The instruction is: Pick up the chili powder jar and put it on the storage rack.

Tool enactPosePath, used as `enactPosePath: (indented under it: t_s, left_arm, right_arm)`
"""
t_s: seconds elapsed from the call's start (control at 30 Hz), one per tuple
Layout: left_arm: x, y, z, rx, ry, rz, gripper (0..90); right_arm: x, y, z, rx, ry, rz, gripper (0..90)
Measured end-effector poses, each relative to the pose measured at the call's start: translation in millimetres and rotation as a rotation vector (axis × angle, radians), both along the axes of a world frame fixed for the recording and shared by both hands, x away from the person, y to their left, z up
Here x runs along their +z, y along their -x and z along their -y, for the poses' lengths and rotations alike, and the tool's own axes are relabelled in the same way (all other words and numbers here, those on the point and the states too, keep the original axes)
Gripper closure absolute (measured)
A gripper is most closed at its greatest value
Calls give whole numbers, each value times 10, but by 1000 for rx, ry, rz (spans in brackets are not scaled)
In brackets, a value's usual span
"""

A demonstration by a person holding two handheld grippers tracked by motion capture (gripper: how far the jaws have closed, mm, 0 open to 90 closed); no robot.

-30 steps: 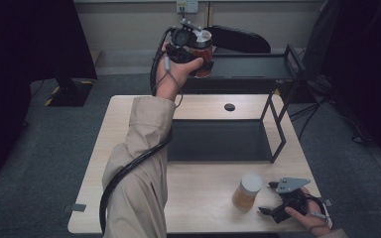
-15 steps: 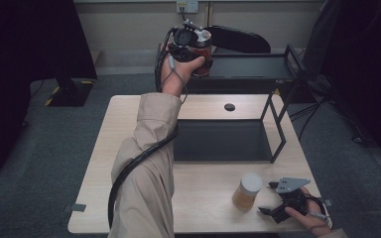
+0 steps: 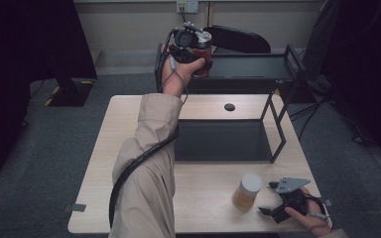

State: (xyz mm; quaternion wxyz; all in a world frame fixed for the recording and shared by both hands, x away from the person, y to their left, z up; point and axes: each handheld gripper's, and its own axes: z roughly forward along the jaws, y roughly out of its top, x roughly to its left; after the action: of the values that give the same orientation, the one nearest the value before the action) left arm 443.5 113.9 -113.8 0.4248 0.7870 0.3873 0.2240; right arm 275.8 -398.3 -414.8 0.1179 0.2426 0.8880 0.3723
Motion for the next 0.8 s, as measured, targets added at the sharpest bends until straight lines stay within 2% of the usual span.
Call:
enactPosePath:
  t_s: [0.27,0.33,0.37,0.4,0.47,0.8]
  left_arm:
    - [-8,33,34,23,8,-11,291]
    - [-5,35,52,32,6,-20,181]
    - [-6,50,64,40,5,-20,181]
    - [-17,70,58,46,23,-22,125]
    - [-21,84,62,52,31,-26,71]
    - [-44,300,20,60,69,-12,43]
  right_arm:
    - [-1,0,1,1,0,0,0]
    - [0,1,1,2,0,0,0]
    - [0,1,1,2,0,0,0]
    - [0,2,1,2,0,0,0]
    - [0,3,2,2,0,-1,0]
    - [0,7,3,3,0,0,0]
